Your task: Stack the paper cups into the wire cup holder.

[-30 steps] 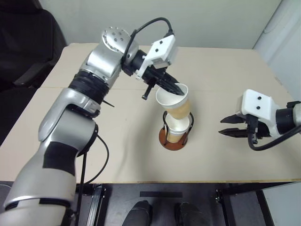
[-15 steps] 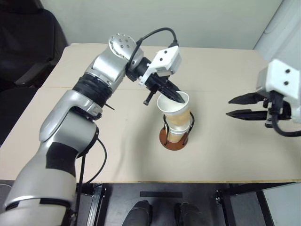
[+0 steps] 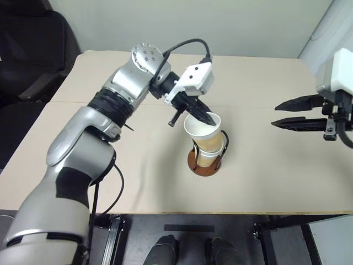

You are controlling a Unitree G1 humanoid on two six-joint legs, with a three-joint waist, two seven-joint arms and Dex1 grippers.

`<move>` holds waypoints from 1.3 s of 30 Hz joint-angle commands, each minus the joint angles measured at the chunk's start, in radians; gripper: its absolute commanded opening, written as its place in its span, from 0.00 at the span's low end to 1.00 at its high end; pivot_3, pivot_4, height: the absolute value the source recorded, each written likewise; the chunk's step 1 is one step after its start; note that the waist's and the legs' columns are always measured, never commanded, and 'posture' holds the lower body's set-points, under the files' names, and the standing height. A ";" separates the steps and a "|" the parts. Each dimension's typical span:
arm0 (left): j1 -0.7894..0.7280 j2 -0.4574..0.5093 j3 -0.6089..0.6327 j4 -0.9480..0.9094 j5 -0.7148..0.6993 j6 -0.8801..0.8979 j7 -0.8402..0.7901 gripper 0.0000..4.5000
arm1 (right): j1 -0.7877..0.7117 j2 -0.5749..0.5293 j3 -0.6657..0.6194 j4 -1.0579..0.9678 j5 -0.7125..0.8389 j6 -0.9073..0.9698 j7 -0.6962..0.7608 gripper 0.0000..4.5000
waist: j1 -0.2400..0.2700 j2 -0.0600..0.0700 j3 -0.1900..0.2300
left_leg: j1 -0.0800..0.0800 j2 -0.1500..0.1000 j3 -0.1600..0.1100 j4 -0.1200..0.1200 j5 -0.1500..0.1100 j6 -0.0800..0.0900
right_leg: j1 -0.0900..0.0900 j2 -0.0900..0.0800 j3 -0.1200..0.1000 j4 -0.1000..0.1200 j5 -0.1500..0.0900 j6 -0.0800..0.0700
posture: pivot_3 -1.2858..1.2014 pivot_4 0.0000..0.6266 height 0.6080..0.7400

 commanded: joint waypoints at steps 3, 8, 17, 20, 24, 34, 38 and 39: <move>-0.030 -0.039 0.029 0.080 0.093 -0.091 -0.030 0.05 | -0.013 -0.018 -0.022 0.006 0.002 -0.003 -0.012 0.33 | 0.001 0.000 0.000 | 0.000 0.000 0.000 0.000 0.000 0.000 | 0.000 0.000 0.000 0.000 0.000 0.000 | 0.52 0.24 1.00; -0.034 -0.097 0.104 0.154 0.164 -0.149 -0.030 0.36 | -0.009 -0.021 -0.021 0.008 -0.001 -0.006 -0.010 0.33 | 0.002 0.000 0.000 | -0.002 0.000 0.000 0.002 -0.001 0.001 | 0.000 0.000 0.000 0.000 0.000 0.001 | 0.52 0.24 1.00; -0.013 -0.125 0.183 0.142 0.185 -0.131 -0.030 0.43 | 0.004 -0.025 -0.031 -0.001 0.006 -0.003 -0.010 0.33 | 0.002 0.000 0.000 | -0.003 0.000 0.000 0.004 -0.001 0.002 | 0.000 0.000 0.000 0.000 0.000 0.001 | 0.52 0.24 1.00; -0.011 -0.131 0.208 0.143 0.195 -0.130 -0.030 0.43 | 0.001 -0.021 -0.026 0.000 0.005 -0.005 -0.013 0.33 | 0.002 0.000 0.000 | -0.003 0.000 0.000 0.004 -0.001 0.002 | 0.000 0.000 0.000 0.000 0.000 0.001 | 0.52 0.24 1.00; -0.011 -0.141 0.301 0.156 0.201 -0.102 -0.023 0.43 | -0.019 -0.001 -0.007 0.009 0.002 -0.013 -0.023 0.33 | 0.002 0.000 0.000 | -0.003 0.000 0.000 0.006 -0.002 0.003 | 0.000 0.000 0.000 0.001 0.000 0.002 | 0.52 0.24 1.00; 0.150 0.081 0.676 0.120 0.166 0.128 0.291 0.43 | 0.039 0.127 0.010 0.100 -0.059 -0.023 -0.132 0.33 | -0.016 0.002 -0.001 | -0.002 0.001 0.001 0.008 -0.002 0.003 | -0.002 0.002 0.001 0.003 0.000 0.002 | 0.52 0.24 1.00; 0.264 0.157 0.782 0.074 0.180 0.179 0.475 0.43 | 0.087 0.214 -0.027 0.172 -0.107 -0.043 -0.237 0.33 | -0.014 0.002 -0.001 | -0.003 0.000 0.000 0.009 -0.001 0.003 | -0.001 0.002 0.000 0.002 0.000 0.002 | 0.52 0.24 1.00; 0.287 0.173 0.809 0.069 0.182 0.191 0.528 0.43 | 0.101 0.235 -0.032 0.194 -0.126 -0.053 -0.261 0.33 | -0.010 0.002 -0.001 | -0.003 0.000 -0.001 0.010 -0.001 0.003 | -0.001 0.002 0.000 0.002 0.000 0.002 | 0.52 0.24 1.00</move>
